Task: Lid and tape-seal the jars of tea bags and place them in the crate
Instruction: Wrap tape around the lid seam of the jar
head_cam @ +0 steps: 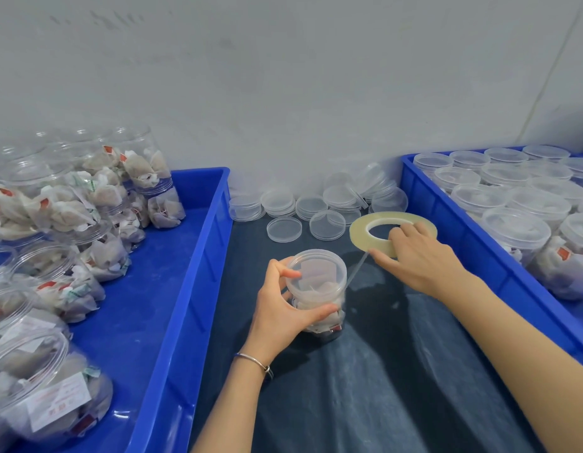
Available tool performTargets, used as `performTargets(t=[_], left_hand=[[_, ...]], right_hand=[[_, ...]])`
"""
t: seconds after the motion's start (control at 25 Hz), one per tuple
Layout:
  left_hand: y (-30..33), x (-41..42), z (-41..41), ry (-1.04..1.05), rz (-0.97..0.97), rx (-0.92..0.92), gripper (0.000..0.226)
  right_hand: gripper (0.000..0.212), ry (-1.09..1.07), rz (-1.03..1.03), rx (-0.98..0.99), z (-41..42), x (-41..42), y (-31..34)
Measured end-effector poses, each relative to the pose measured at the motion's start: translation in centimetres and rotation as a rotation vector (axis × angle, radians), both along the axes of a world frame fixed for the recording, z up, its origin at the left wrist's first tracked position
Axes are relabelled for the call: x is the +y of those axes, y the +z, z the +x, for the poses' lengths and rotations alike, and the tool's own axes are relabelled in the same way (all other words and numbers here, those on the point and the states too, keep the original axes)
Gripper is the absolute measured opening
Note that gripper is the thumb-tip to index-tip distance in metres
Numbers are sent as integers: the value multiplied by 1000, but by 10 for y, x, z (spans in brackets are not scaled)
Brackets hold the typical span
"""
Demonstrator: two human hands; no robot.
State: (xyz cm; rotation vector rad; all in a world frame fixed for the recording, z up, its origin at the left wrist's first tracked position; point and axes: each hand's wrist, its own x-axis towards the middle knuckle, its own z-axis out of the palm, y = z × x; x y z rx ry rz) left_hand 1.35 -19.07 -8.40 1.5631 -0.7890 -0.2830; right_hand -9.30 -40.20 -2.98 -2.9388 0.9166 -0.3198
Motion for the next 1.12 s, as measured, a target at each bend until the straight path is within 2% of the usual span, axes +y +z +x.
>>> performTargets(t=[0.36,0.52,0.6,0.72,0.84,0.92,1.0,1.04,1.12], left_hand=[[2,5,7,-81,-18,35,67],[7,8,8,-123,59,32,65],[19,13,10,-168,179,-20,62],[43,16,14,-234,466,-236,57],[58,3,-2,-156,713,-359,62],[60,-12,-21,21,719,-322,66],[57,-19,-28,146,673,-392,67],[56,-19,-25,147,639,-438,65],[56,-13,-10,20,594,-428,62]], right_hand=[[49,83,3,-60,45,30,-10],[48,147,21,-17,46,34,-9],[46,143,17,-14,44,35,-7],[45,96,-1,3,39,38,-3],[42,69,-7,35,33,46,0],[38,84,-47,82,26,50,1],[32,125,-92,139,16,47,5],[32,156,-128,173,10,42,8],[40,251,-215,259,-5,29,15]])
